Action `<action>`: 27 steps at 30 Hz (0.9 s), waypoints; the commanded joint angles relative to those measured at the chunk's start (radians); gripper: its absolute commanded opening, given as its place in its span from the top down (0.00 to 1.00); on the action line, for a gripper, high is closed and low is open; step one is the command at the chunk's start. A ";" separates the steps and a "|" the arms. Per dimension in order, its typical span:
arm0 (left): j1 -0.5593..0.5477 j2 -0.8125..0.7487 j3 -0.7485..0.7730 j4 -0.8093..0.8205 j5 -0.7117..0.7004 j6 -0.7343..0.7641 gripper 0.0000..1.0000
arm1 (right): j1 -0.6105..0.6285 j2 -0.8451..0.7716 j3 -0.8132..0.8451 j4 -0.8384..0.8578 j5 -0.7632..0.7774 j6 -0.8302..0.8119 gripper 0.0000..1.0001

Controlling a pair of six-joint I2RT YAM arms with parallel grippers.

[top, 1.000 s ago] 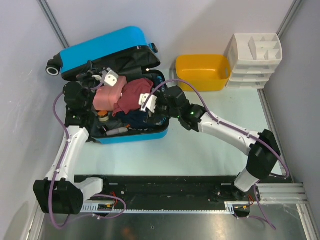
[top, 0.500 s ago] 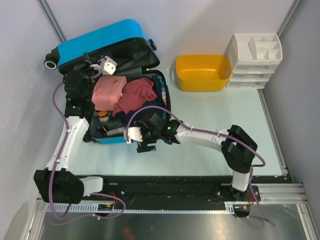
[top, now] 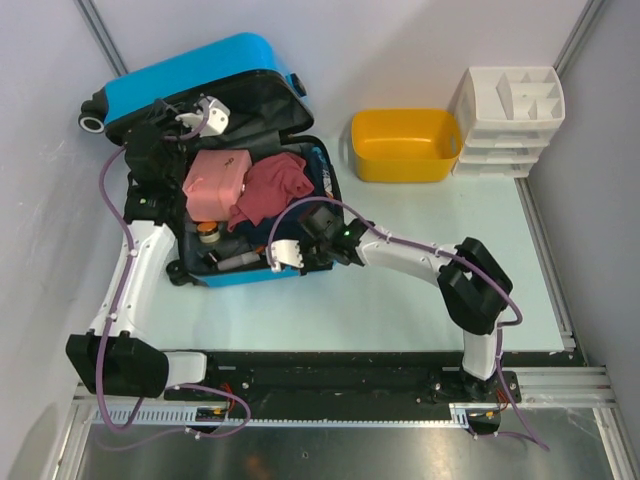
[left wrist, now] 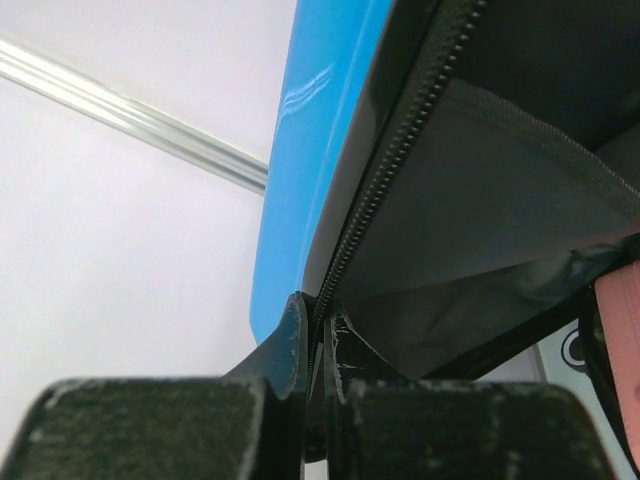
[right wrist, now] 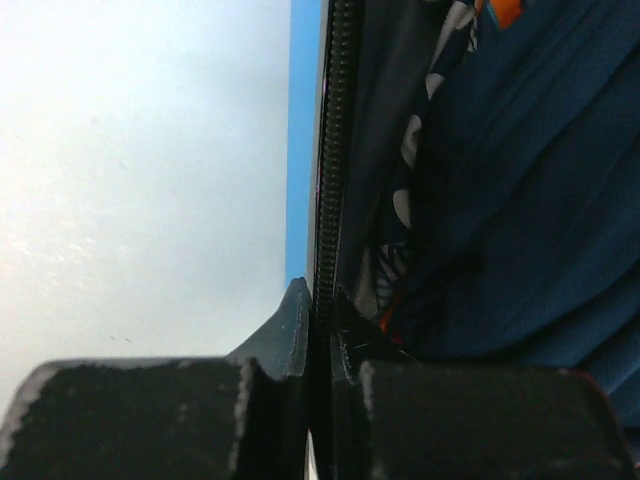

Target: Open, take out, and arrange the luggage

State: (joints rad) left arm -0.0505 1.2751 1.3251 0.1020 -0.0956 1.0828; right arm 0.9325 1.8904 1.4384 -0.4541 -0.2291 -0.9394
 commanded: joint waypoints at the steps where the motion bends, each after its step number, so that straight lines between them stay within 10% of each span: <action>1: 0.001 -0.040 0.129 0.096 -0.144 0.041 1.00 | -0.136 -0.039 0.034 0.092 0.102 -0.148 1.00; 17: -0.005 0.076 0.302 0.077 -0.285 0.132 1.00 | -0.282 0.259 0.180 1.081 0.413 -0.239 0.82; 27: -0.109 0.098 0.350 0.070 -0.371 0.265 1.00 | -0.322 0.104 0.008 0.872 0.327 -0.162 0.49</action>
State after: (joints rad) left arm -0.1043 1.4178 1.5211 -0.0666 -0.4007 1.2545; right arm 0.7292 2.0914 1.4700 0.1413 -0.1333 -1.0931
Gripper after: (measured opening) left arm 0.036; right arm 0.501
